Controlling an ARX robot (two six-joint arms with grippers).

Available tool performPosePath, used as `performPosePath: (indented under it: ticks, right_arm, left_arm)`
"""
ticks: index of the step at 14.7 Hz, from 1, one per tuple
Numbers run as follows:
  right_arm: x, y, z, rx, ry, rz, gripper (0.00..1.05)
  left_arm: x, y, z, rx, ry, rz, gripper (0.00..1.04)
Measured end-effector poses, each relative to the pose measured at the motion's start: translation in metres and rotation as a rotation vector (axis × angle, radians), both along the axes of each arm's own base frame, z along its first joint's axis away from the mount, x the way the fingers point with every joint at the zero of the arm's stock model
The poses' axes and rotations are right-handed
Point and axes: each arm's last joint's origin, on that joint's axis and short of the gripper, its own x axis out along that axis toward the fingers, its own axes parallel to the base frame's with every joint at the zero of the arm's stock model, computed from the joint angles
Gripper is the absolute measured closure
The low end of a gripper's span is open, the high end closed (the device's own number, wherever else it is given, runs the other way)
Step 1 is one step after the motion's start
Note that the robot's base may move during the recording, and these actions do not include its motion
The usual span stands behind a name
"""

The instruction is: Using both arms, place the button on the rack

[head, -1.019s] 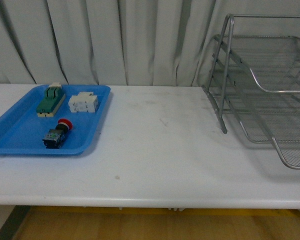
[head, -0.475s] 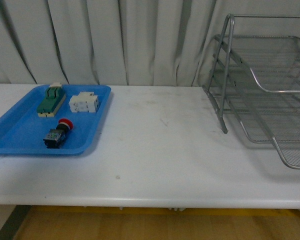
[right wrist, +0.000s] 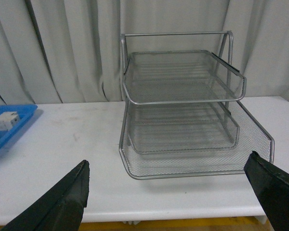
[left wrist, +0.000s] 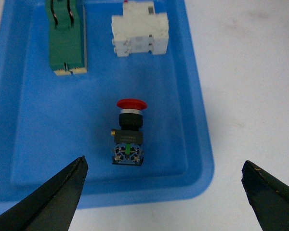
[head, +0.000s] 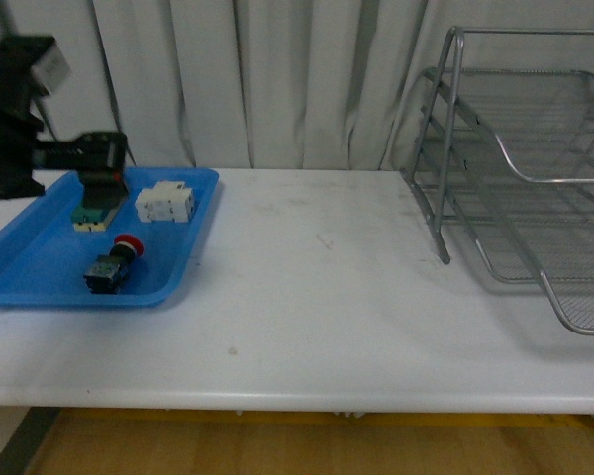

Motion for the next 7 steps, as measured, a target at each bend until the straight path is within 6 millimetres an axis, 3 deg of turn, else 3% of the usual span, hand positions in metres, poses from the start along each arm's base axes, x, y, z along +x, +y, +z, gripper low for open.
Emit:
performPosePath:
  ticks: [3, 7]
  right_arm:
    - [0.0, 0.0, 0.0, 0.0, 0.0, 0.0, 0.06]
    - [0.0, 0.0, 0.0, 0.0, 0.0, 0.0, 0.06]
  left_arm:
    - [0.034, 0.0, -0.027, 0.042, 0.073, 0.005, 0.07]
    - [0.06, 0.025, -0.048, 0.035, 0.17, 0.096, 0.07]
